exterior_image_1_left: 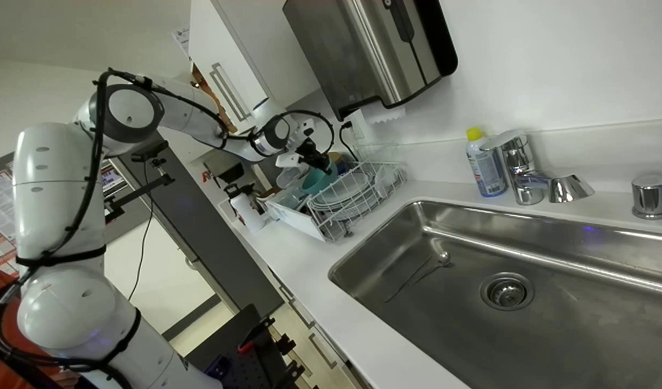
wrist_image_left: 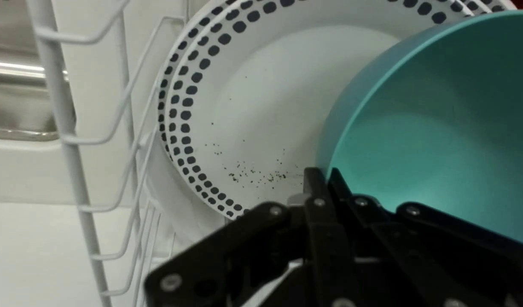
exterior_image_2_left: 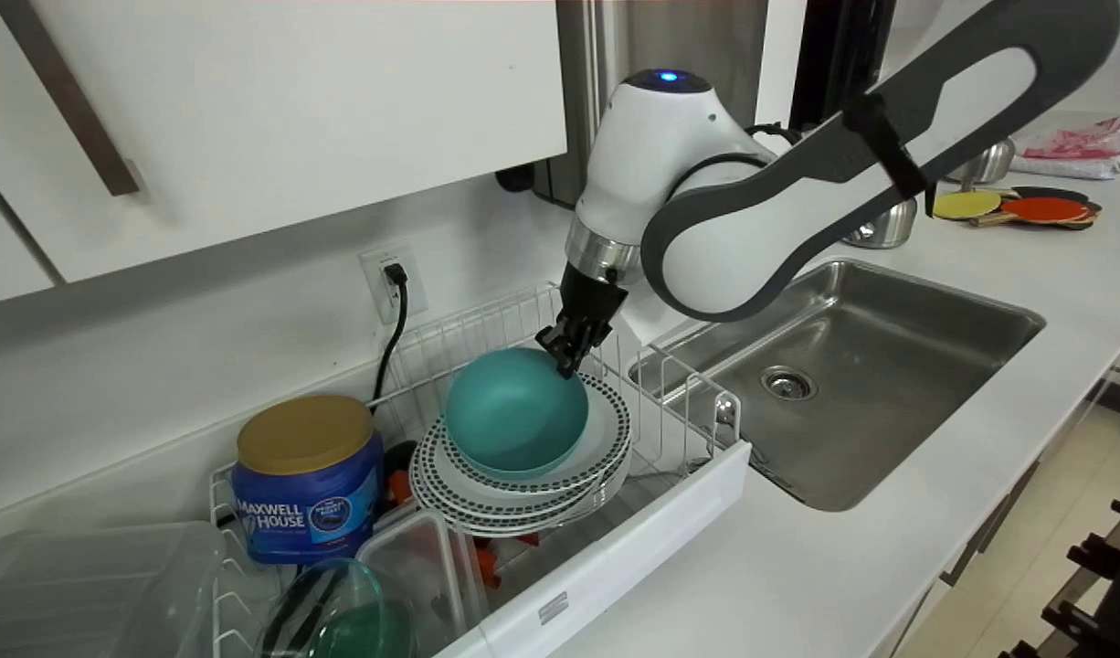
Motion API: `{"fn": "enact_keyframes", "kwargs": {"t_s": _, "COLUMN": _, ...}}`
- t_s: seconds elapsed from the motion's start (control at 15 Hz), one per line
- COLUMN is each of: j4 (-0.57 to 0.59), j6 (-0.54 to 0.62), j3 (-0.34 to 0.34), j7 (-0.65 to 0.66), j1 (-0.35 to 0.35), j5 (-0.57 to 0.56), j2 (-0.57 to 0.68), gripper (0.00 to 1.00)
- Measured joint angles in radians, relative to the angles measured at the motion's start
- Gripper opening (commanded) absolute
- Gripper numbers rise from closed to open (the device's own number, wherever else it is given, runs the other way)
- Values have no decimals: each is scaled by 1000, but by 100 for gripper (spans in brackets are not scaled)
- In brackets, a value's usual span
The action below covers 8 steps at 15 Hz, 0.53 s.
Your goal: Pick up the bowl from the sink and place it on top of the plates on the dishrack
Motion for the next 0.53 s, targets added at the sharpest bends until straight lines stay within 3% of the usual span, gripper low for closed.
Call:
{"fn": "enact_keyframes", "kwargs": {"t_s": 0.2, "j4": 17, "j6": 0, "j3": 0, "j7": 0, "j1": 0, "j5": 9, "j2": 30, "gripper": 1}}
{"fn": "enact_keyframes", "kwargs": {"t_s": 0.27, "j4": 22, "j6": 0, "j3": 0, "j7": 0, "j1": 0, "j5": 11, "j2": 38, "gripper": 22}}
{"fn": "enact_keyframes", "kwargs": {"t_s": 0.33, "j4": 28, "j6": 0, "j3": 0, "j7": 0, "j1": 0, "j5": 14, "j2": 45, "gripper": 33}}
{"fn": "enact_keyframes", "kwargs": {"t_s": 0.53, "j4": 40, "j6": -1, "j3": 0, "j7": 0, "j1": 0, "j5": 21, "j2": 56, "gripper": 54}}
